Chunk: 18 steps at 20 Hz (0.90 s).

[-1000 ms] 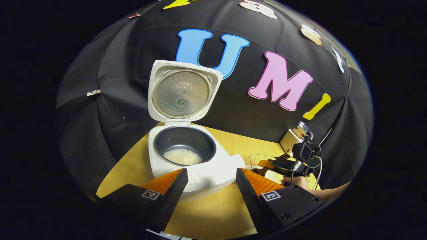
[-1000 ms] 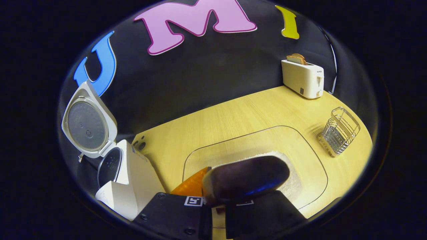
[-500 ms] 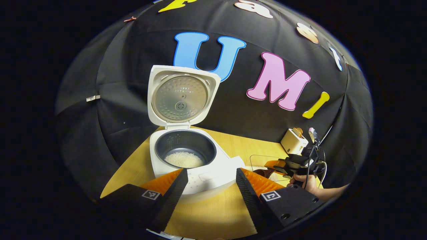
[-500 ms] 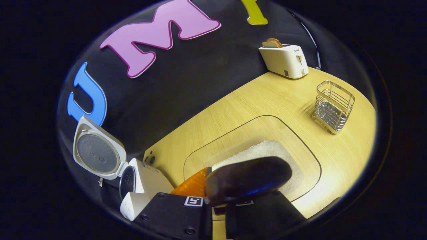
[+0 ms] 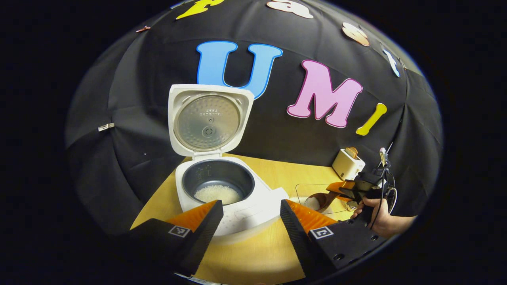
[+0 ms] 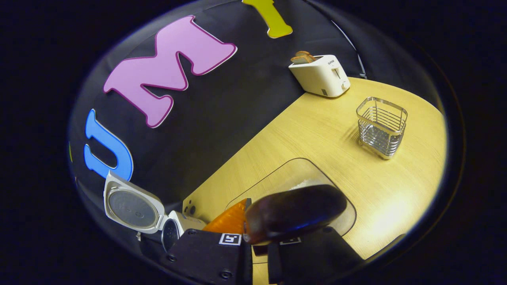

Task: Close the left gripper, press the button to open the rice cooker; take a wooden spoon from the chopstick holder with the right hand, scoop a spoonful of rice and pour it into the rice cooker, then put the wooden spoon back into the chopstick holder.

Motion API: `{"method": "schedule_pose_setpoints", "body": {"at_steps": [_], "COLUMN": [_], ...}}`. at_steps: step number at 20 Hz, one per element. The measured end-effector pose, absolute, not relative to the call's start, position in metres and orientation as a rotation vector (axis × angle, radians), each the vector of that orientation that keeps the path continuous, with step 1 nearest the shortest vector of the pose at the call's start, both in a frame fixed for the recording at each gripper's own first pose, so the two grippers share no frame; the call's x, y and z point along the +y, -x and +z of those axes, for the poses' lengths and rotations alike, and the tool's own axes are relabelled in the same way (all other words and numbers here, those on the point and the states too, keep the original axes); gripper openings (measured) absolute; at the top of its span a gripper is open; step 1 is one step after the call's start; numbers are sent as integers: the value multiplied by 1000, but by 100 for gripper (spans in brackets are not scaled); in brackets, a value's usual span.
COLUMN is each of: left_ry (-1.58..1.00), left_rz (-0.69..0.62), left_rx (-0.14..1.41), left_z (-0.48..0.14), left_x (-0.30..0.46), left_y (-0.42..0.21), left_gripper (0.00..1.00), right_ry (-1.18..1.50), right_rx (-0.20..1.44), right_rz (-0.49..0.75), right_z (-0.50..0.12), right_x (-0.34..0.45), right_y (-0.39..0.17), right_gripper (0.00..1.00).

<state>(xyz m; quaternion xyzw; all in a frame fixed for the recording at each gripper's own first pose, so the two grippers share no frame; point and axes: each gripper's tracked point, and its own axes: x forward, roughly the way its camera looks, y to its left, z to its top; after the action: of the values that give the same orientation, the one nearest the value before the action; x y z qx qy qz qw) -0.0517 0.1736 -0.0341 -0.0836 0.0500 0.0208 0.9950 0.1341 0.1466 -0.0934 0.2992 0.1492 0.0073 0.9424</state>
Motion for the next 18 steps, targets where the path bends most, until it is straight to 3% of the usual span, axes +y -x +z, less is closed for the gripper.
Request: {"method": "schedule_pose_setpoints", "body": {"at_steps": [10, 18], "left_ry": [169, 233], "left_rz": [17, 59], "left_rx": [88, 58], "left_z": [-30, -28], "left_x": [171, 201], "left_y": [48, 57], "left_gripper": [94, 94], "right_ry": [-648, -685], "right_rx": [248, 254], "right_rz": [104, 246], "right_z": [-26, 29], "right_x": [166, 236], "right_y": [-133, -131], "right_gripper": [7, 7]}}
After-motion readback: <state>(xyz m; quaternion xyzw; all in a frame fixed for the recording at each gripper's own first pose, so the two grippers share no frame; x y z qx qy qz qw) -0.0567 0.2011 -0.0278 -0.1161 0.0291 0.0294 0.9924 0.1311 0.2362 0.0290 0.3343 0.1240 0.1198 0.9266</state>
